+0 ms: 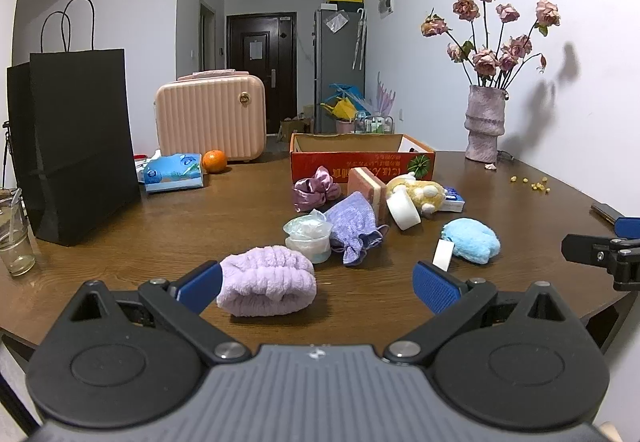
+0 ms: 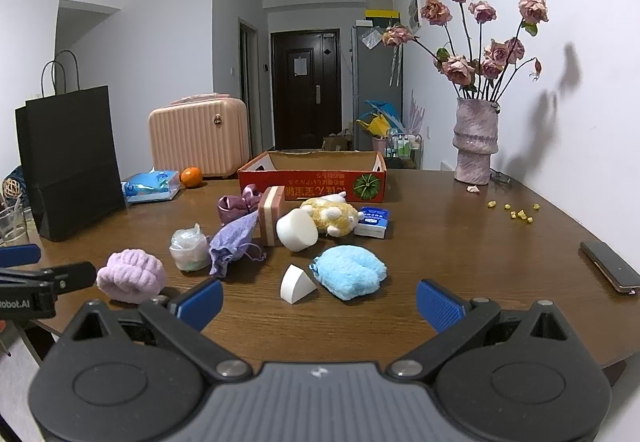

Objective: Organize soft objects
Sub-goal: 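Move both tools forward while the left tool closes on the lilac headband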

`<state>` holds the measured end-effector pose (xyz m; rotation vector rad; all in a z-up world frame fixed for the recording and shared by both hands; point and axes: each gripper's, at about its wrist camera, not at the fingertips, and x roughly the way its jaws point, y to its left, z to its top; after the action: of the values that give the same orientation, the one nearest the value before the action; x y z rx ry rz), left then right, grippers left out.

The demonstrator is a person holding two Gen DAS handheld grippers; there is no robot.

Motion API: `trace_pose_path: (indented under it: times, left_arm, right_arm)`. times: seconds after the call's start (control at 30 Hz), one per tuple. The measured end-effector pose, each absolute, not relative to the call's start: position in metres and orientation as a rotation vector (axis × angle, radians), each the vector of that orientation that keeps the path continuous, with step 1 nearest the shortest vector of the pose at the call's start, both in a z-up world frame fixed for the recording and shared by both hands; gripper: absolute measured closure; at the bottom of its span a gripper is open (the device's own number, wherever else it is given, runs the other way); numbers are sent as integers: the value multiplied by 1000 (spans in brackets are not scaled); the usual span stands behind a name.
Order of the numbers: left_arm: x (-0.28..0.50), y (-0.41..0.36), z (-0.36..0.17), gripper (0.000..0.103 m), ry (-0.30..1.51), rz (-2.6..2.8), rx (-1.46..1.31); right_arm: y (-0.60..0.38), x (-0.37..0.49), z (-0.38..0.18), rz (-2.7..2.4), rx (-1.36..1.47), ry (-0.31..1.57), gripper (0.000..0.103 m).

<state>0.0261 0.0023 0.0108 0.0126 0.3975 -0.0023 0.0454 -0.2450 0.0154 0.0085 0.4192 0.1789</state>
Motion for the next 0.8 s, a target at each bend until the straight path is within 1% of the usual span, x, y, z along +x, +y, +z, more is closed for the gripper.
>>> trace_pose_path:
  times: [0.8]
  left_arm:
    - [77,7,-4,0,495,6,5]
  right_arm:
    - [-238,96,4,187,1,512,0]
